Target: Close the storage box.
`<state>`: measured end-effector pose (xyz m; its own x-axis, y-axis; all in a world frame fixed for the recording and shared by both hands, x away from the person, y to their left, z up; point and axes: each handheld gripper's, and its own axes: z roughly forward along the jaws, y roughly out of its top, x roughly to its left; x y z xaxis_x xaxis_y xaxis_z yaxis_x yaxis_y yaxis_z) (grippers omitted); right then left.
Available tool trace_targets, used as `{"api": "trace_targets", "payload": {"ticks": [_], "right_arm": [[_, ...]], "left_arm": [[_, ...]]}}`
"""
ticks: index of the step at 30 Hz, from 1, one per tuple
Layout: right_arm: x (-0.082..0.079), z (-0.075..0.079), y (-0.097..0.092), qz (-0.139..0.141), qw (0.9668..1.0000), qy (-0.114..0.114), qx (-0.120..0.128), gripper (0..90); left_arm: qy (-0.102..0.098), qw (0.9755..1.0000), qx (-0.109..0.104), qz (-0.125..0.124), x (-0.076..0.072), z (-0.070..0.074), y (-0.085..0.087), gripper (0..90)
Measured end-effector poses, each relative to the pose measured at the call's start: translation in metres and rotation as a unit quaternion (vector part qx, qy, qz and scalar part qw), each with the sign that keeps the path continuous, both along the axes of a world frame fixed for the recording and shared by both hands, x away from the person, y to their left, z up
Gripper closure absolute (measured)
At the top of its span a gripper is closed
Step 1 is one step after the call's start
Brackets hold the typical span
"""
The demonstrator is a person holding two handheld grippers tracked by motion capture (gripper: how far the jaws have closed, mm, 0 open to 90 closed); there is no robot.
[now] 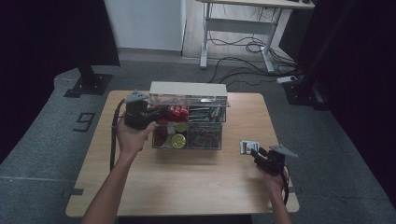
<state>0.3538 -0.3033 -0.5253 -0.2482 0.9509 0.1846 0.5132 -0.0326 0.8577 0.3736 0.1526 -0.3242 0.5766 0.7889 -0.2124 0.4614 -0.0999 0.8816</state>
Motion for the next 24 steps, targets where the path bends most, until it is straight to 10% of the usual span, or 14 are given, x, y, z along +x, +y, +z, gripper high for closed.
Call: {"api": "trace_targets", "payload": {"ticks": [24], "right_arm": [[0.002, -0.006, -0.001, -0.004, 0.9999, 0.011, -0.001, 56.0]], "left_arm": [[0.017, 0.9998, 0.011, -0.004, -0.004, -0.018, 0.001, 90.0]]}}
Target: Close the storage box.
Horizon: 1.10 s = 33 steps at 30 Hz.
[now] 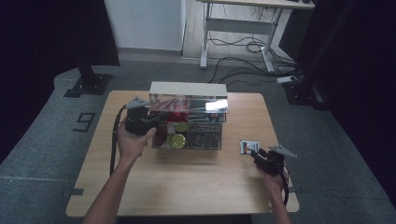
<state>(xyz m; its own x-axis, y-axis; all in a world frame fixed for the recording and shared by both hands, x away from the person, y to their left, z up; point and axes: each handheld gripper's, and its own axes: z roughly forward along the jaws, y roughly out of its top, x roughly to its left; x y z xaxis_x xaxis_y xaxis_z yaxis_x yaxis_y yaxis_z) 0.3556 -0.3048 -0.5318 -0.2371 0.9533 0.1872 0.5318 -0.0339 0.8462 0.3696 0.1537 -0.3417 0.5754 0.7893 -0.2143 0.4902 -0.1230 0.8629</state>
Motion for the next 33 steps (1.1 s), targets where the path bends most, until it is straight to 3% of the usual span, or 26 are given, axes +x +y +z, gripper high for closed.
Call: {"api": "trace_targets", "payload": {"ticks": [20, 33], "right_arm": [[0.001, -0.002, -0.002, -0.003, 1.0000, 0.003, 0.001, 56.0], [0.000, -0.002, -0.001, 0.001, 1.0000, 0.003, 0.005, 55.1]], "left_arm": [[0.009, 0.9999, 0.006, 0.000, -0.001, -0.010, -0.001, 90.0], [-0.012, 0.9998, 0.016, 0.002, -0.017, -0.011, 0.007, 90.0]]}}
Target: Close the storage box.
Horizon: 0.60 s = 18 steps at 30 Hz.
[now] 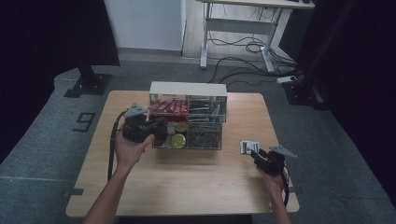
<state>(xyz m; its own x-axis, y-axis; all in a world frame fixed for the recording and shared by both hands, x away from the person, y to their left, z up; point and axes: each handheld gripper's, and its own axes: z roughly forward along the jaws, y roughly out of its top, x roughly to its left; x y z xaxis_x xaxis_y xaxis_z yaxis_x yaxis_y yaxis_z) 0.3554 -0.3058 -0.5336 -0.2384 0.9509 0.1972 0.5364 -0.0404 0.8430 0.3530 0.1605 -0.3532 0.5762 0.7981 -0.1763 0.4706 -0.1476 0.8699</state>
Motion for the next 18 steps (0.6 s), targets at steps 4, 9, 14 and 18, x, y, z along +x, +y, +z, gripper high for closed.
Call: {"api": "trace_targets", "payload": {"ticks": [4, 9, 14, 18], "right_arm": [[-0.001, 0.001, 0.001, 0.002, 1.0000, -0.002, 0.001, 55.0], [-0.002, 0.002, 0.003, 0.006, 1.0000, -0.006, 0.003, 54.6], [-0.004, 0.002, 0.005, 0.013, 0.9999, -0.009, 0.000, 54.0], [-0.005, 0.003, 0.007, 0.018, 0.9998, -0.011, -0.002, 53.8]], "left_arm": [[-0.002, 1.0000, 0.000, -0.001, -0.004, -0.004, 0.004, 90.0], [-0.004, 1.0000, 0.001, 0.001, -0.013, -0.012, 0.010, 90.0], [-0.012, 0.9999, 0.007, -0.004, -0.023, -0.023, 0.016, 89.9], [-0.008, 0.9999, 0.015, 0.001, -0.030, -0.037, 0.021, 89.9]]}}
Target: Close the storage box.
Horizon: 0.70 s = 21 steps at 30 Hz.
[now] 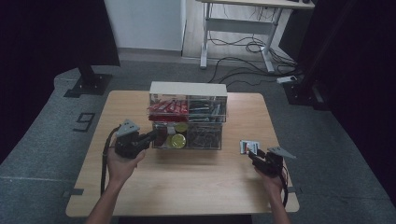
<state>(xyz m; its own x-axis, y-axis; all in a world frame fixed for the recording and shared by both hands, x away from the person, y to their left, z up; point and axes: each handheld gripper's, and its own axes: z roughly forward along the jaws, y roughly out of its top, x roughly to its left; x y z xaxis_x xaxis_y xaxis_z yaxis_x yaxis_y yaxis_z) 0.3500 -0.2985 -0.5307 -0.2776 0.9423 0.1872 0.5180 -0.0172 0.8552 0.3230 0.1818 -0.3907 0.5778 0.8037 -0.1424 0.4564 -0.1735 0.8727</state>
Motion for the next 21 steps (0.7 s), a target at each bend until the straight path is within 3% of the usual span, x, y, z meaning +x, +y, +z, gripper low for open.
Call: {"api": "trace_targets", "payload": {"ticks": [6, 11, 21], "right_arm": [[-0.002, 0.000, 0.003, 0.008, 1.0000, -0.004, -0.003, 53.0], [-0.004, 0.000, 0.005, 0.015, 0.9999, -0.006, -0.004, 52.6], [-0.006, -0.002, 0.009, 0.026, 0.9996, -0.008, -0.006, 52.3]], "left_arm": [[0.022, 0.9997, -0.006, 0.010, -0.005, -0.030, 0.010, 89.8], [0.046, 0.9987, -0.005, 0.019, -0.008, -0.064, 0.021, 89.2], [0.071, 0.9966, 0.015, 0.038, -0.011, -0.100, 0.033, 87.4]]}}
